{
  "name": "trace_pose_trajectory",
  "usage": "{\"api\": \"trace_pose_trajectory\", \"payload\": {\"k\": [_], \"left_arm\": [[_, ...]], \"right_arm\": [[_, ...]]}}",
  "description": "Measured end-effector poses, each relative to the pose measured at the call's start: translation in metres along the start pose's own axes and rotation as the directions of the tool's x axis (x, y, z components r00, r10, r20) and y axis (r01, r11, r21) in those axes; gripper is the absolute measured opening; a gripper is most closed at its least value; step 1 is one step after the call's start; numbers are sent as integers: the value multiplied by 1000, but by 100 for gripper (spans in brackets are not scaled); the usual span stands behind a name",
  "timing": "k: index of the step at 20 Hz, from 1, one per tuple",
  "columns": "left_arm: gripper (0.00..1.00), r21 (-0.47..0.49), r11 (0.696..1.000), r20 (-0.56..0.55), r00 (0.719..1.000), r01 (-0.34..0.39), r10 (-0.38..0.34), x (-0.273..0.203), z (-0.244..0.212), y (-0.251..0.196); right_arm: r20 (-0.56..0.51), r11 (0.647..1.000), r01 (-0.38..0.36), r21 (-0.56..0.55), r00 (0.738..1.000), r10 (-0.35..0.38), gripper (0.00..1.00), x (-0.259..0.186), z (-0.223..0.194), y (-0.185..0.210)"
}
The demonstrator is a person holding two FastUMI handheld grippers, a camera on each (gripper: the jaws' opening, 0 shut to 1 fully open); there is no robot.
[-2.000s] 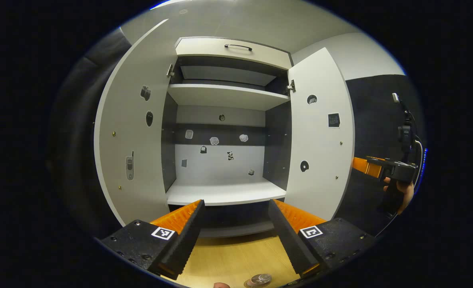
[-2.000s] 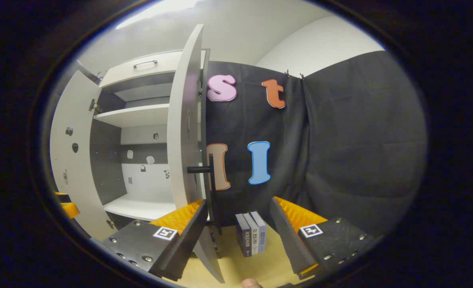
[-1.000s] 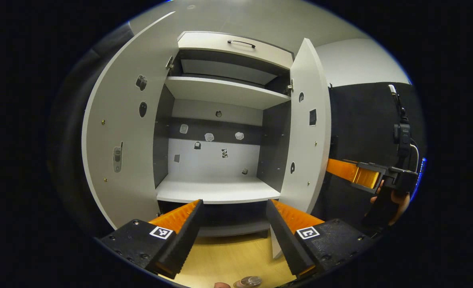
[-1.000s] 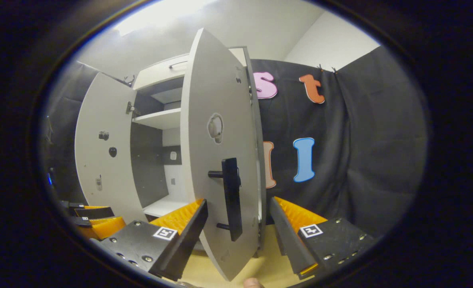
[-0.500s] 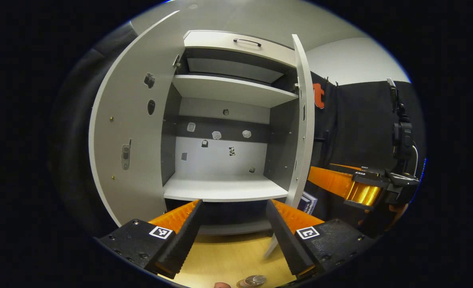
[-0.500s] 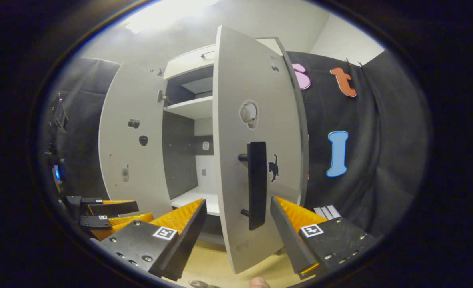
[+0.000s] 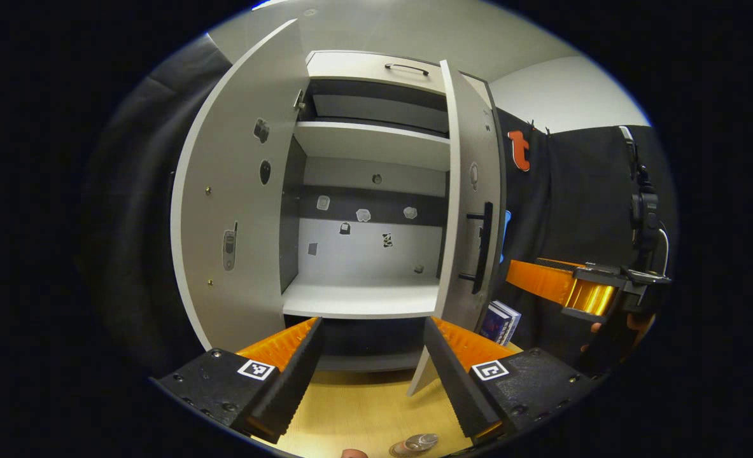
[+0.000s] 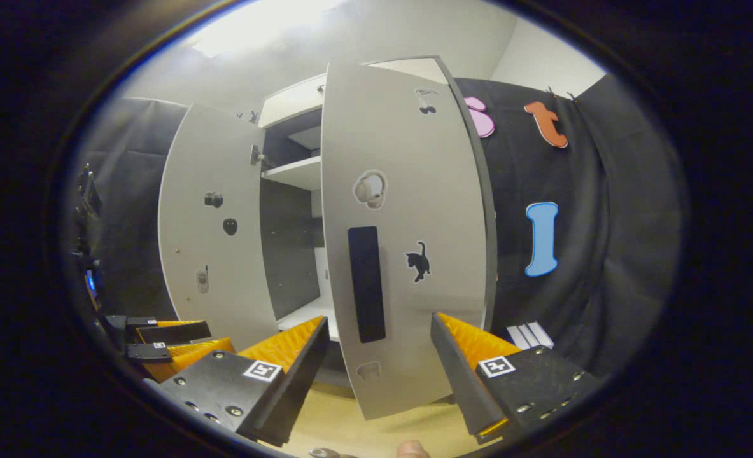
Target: Grasp the bottle in the cabinet with the left hand and place it on the coaster, then close the right door with the right hand and the left door with the left hand.
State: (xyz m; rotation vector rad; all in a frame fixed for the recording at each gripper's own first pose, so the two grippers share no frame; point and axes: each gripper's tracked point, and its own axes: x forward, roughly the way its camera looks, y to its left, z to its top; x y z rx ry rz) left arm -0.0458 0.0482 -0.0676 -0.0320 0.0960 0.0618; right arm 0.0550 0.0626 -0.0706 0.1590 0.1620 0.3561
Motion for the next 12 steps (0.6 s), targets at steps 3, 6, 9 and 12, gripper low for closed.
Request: {"api": "trace_pose_trajectory", "payload": {"k": [3,6,9,12], "left_arm": [[100,-2,1000,20,1000,-13,13,-1,8,3],[96,-18,998,71,996,-56,57,-6,24,14],[93,-32,993,114,987,-114,117,-20,40,30],[92,-27,984,120,977,-174,176,-38,46,48]], "right_arm": [[5,1000,-6,-1,1000,6,97,-1,1,4],[11,1000,-20,-3,1000,20,97,0,3,9],[8,999,-41,3,999,41,96,4,1,17],[11,997,-71,15,997,70,97,11,1,27]]}}
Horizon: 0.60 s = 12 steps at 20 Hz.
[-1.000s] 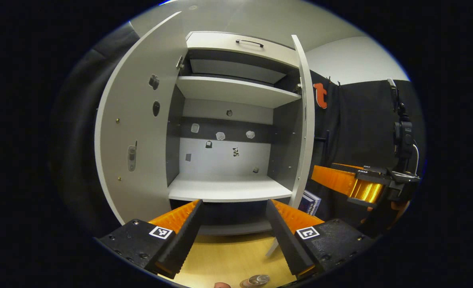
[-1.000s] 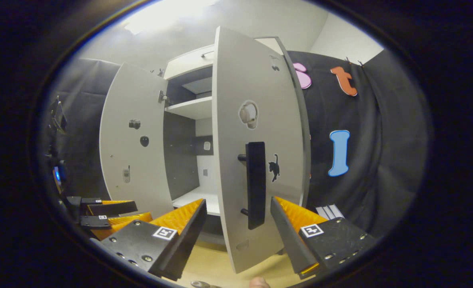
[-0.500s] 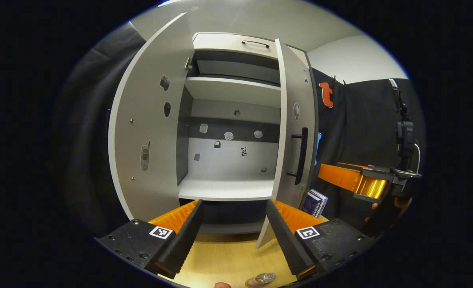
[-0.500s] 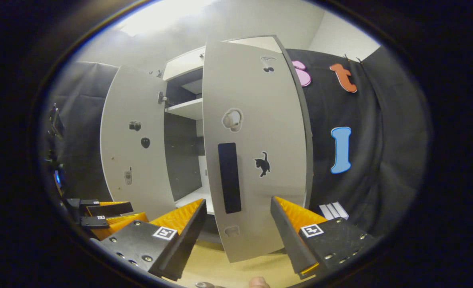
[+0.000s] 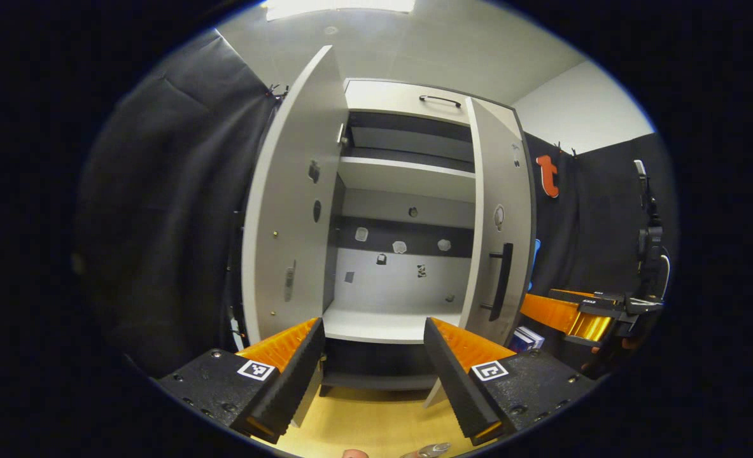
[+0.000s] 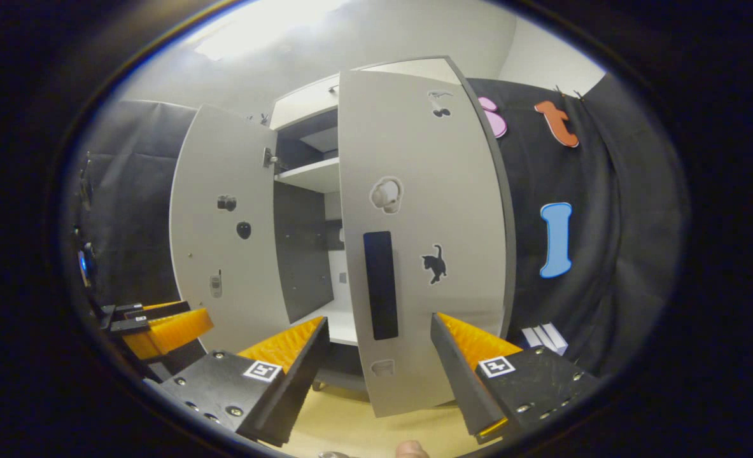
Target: Grasp the bottle in the cabinet with the left hand and place it on the coaster, then close the right door with the right hand and the left door with the left hand.
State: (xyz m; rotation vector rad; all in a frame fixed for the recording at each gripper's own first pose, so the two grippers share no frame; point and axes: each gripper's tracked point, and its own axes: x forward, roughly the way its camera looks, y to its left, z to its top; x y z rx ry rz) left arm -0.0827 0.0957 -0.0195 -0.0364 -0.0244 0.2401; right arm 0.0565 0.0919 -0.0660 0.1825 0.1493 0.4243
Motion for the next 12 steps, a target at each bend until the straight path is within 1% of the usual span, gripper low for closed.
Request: {"api": "trace_pose_trajectory", "payload": {"k": [2,5,6,7,8,12], "left_arm": [[92,12,999,-4,999,-51,51,-6,-1,19],[93,4,993,-7,993,-116,116,-10,-3,43],[92,2,990,-8,990,-138,138,-14,-2,51],[96,2,986,-7,986,-168,168,-20,-1,61],[92,1,980,-3,980,-197,197,-24,0,72],[92,-17,959,-2,959,-282,282,-36,0,107]], "right_arm": [[-3,1000,-23,4,1000,23,97,5,-1,8],[-5,999,-49,4,999,49,97,10,-6,18],[-9,998,-59,4,998,59,100,11,-8,22],[-13,998,-66,5,998,66,97,11,-12,26],[-16,997,-72,7,997,72,96,13,-13,29],[-17,997,-80,21,997,80,97,18,-16,36]]}}
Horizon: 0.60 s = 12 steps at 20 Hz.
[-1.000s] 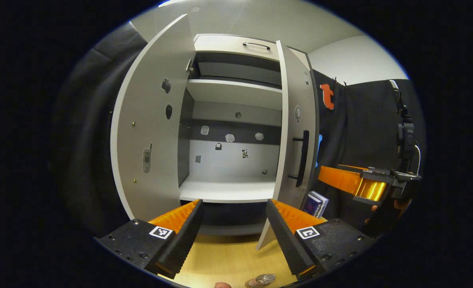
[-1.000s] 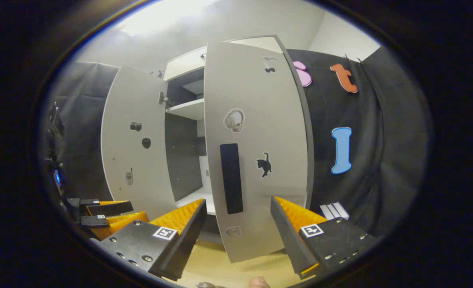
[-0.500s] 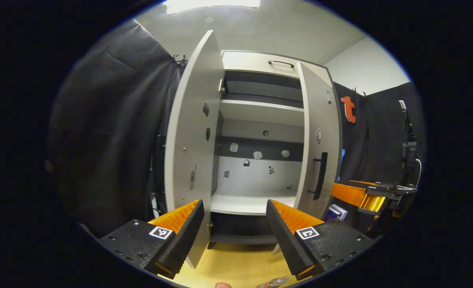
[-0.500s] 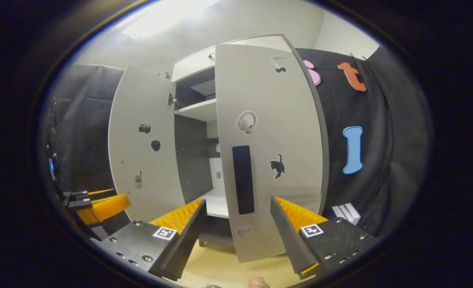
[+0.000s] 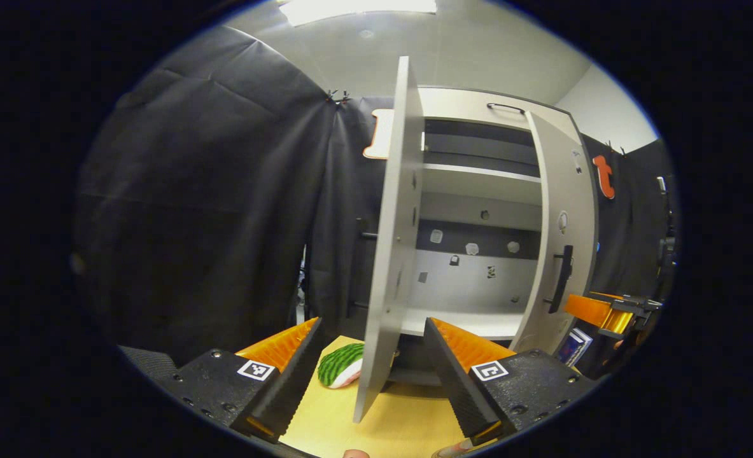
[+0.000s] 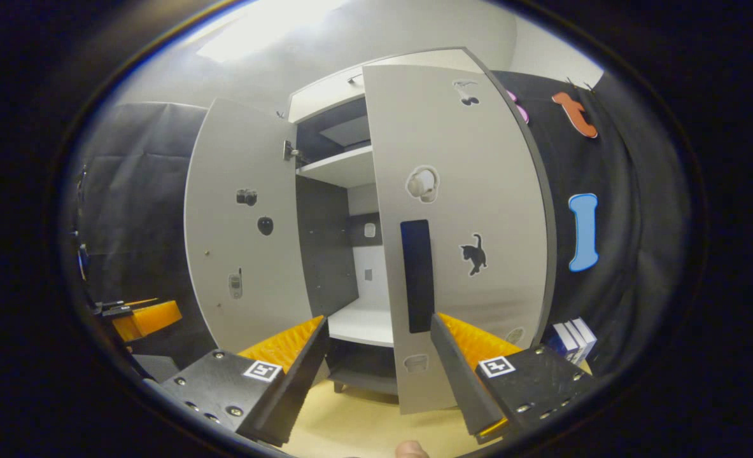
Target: Grasp the bottle in the cabinet with the left hand and place it on the coaster, then close the right door with the right hand and the left door with the left hand.
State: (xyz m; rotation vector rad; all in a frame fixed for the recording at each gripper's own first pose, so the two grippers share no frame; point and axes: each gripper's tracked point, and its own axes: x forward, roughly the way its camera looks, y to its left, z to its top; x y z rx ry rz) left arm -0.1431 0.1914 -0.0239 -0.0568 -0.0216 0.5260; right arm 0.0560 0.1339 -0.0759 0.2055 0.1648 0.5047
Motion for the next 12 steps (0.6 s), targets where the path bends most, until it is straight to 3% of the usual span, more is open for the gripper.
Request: {"api": "trace_pose_trajectory", "payload": {"k": [2,4,12], "left_arm": [[92,0,999,-5,999,-39,38,4,-1,16],[100,-1,997,-12,997,-82,82,7,-3,31],[97,-56,986,-25,987,-159,158,27,-11,52]], "right_arm": [[0,1000,3,1,1000,-3,97,-1,-1,0],[2,1000,8,0,1000,-8,97,0,-1,0],[7,998,58,-5,998,-58,97,-9,-4,-12]]}}
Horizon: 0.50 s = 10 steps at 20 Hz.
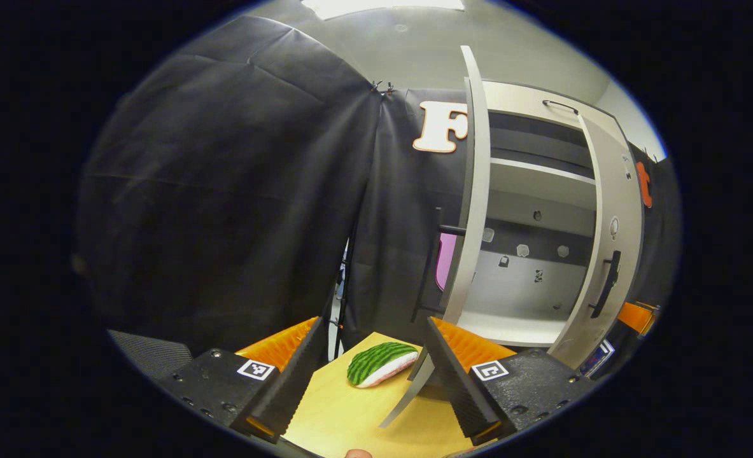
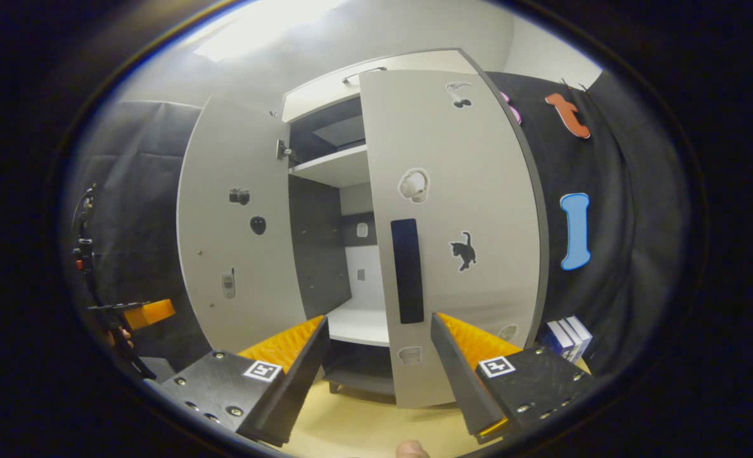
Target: Grasp the bottle in the cabinet with the left hand and place it on the coaster, then close the right door with the right hand and the left door with the left hand.
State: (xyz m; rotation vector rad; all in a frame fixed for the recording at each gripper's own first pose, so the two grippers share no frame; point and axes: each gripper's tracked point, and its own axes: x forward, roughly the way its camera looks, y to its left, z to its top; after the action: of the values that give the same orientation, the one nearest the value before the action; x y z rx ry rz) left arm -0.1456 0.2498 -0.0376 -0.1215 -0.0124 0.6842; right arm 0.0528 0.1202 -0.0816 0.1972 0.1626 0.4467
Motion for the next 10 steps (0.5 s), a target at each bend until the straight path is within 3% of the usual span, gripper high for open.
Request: {"api": "trace_pose_trajectory", "payload": {"k": [2,9,10], "left_arm": [[93,-2,1000,0,1000,11,-11,7,-2,-6],[97,57,998,4,1000,14,-15,32,-2,-13],[92,67,998,3,1000,19,-19,34,-2,-13]], "right_arm": [[3,1000,13,3,1000,-13,97,-2,0,-4],[13,998,62,-5,998,-62,97,-10,0,-20],[13,998,68,-5,998,-68,97,-11,-1,-22]]}}
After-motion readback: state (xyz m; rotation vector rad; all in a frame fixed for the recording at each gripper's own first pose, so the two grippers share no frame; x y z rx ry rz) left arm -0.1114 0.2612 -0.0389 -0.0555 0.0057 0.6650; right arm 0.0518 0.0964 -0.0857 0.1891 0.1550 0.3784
